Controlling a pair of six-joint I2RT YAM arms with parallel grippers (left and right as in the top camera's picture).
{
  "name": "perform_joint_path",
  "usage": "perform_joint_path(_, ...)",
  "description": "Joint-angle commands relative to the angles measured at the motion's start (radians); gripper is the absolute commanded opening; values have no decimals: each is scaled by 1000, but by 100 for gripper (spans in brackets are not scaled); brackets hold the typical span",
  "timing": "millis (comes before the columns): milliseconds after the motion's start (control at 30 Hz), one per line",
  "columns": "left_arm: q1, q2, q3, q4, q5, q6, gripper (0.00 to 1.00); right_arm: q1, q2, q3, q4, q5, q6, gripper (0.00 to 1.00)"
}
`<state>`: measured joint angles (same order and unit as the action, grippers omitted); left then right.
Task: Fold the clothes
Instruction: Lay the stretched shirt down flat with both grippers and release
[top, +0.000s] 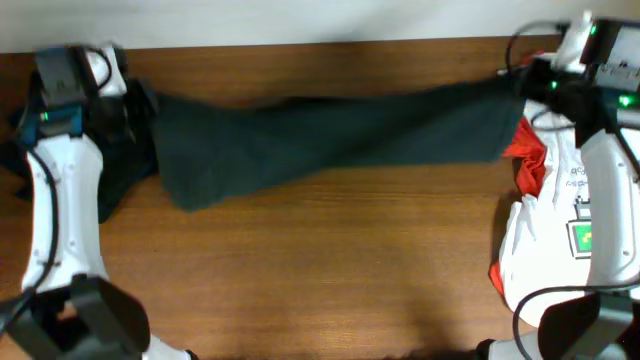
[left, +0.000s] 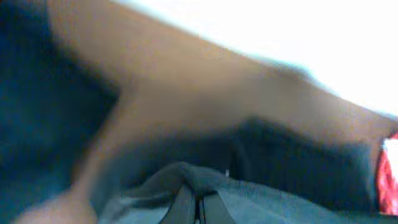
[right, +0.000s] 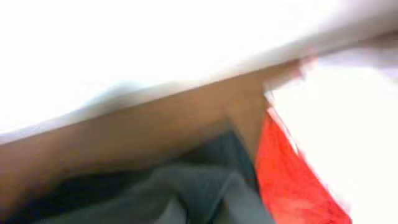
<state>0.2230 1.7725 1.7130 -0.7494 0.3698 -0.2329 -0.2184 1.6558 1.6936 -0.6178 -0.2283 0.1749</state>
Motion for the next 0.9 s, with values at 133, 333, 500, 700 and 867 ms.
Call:
perform_joint_path(133, 31, 356, 1064, 301, 8, -275, 0, -37, 17, 429, 530, 84, 256, 5)
perform_joint_path(333, 45, 357, 1239, -295, 19, -30, 0, -63, 50, 539, -119, 15, 53, 4)
perform_joint_path(500, 44, 361, 1038, -915, -225, 79, 0, -14, 282, 532, -812, -11, -125, 4)
perform_joint_path(700, 44, 355, 577, -939, -234, 127, 0, 35, 444, 414, -1081, 42, -171, 4)
perform_joint_path(867, 61, 248, 121, -920, -293, 130, 0, 33, 437, 31, -1054, 61, -171, 4)
